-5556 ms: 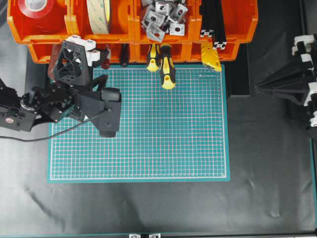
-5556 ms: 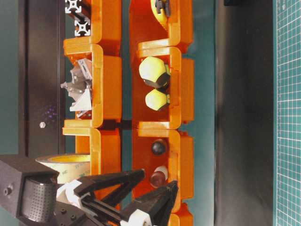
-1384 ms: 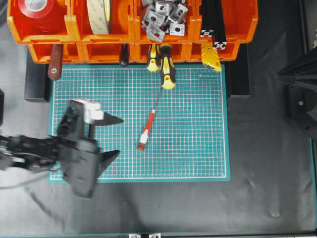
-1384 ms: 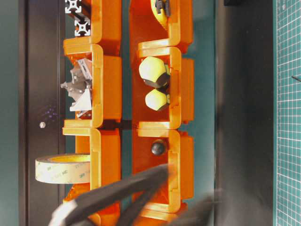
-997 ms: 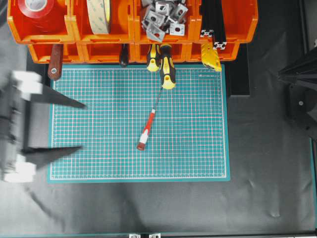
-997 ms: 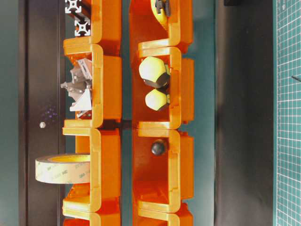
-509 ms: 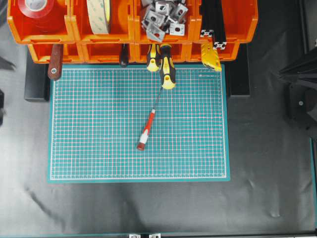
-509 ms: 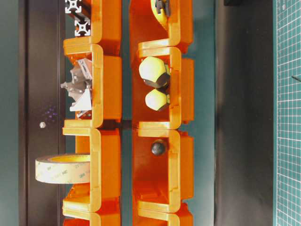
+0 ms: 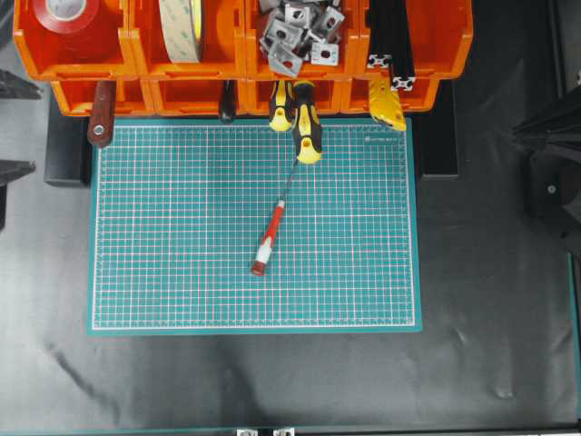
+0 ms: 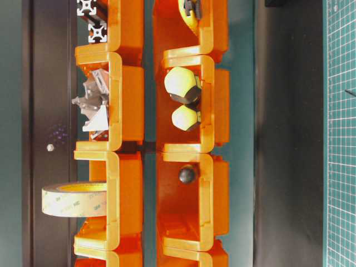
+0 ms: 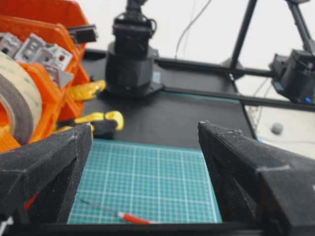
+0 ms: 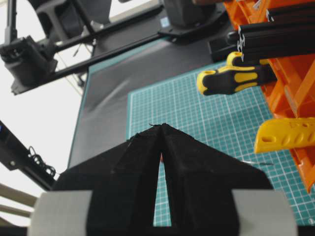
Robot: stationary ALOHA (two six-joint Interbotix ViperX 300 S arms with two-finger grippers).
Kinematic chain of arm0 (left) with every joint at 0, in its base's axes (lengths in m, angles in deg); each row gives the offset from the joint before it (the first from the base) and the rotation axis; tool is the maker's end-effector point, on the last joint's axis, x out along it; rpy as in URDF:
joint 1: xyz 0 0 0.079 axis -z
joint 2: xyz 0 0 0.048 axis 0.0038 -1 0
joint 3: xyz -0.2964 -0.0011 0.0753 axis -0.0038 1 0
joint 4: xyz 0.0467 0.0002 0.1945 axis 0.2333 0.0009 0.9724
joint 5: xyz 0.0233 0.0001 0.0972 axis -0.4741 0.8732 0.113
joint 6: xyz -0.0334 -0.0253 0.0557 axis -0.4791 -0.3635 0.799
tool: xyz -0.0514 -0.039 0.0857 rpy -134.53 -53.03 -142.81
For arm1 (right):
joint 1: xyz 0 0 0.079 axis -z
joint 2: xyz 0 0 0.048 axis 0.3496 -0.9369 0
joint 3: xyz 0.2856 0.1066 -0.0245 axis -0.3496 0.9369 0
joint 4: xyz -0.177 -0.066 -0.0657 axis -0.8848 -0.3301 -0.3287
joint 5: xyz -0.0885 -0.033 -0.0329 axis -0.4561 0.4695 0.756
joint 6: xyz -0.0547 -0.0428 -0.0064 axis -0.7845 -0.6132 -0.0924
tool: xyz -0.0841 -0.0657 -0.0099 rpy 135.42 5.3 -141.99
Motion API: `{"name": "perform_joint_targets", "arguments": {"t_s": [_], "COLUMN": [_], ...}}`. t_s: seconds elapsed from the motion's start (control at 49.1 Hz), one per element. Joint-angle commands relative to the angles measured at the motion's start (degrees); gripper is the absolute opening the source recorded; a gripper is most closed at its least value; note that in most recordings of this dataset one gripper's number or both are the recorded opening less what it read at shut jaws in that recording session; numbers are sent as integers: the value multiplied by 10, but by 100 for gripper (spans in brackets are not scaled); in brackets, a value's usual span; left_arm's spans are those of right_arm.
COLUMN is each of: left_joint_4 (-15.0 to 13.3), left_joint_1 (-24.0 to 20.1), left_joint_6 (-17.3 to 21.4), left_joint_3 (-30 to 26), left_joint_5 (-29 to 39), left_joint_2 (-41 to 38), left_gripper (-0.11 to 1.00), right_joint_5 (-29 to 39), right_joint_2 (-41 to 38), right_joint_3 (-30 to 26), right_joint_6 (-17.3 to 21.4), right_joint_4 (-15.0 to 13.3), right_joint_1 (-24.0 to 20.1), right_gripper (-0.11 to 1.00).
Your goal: Pick red screwdriver from container rack with left arm.
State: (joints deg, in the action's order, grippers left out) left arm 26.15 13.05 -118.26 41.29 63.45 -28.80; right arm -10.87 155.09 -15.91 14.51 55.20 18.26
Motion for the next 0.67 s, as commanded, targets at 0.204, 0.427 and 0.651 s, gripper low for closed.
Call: {"name": "perform_joint_targets", "arguments": {"t_s": [0.204,0.427,0.651], "left_joint_4": [2,3,2], "left_joint_1": [-63,-69,-69], "left_joint_6": [-21,-45,-45], "left_joint_3": [4,20,22], "left_joint_5": [-71,-72,-76], "left_joint_2": [-28,-8,-4], "left_gripper": [84,84,84], "right_joint_5": [-24,-85,-120], "right_joint_2": [-13,-19,-19], "right_joint_3": [-13,-4,8], "right_joint_6": [-14,-58,-80], "right_joint_4": [-25,-74,-75], "right_joint_1": [0,0,0], "right_gripper": [1,1,1]}}
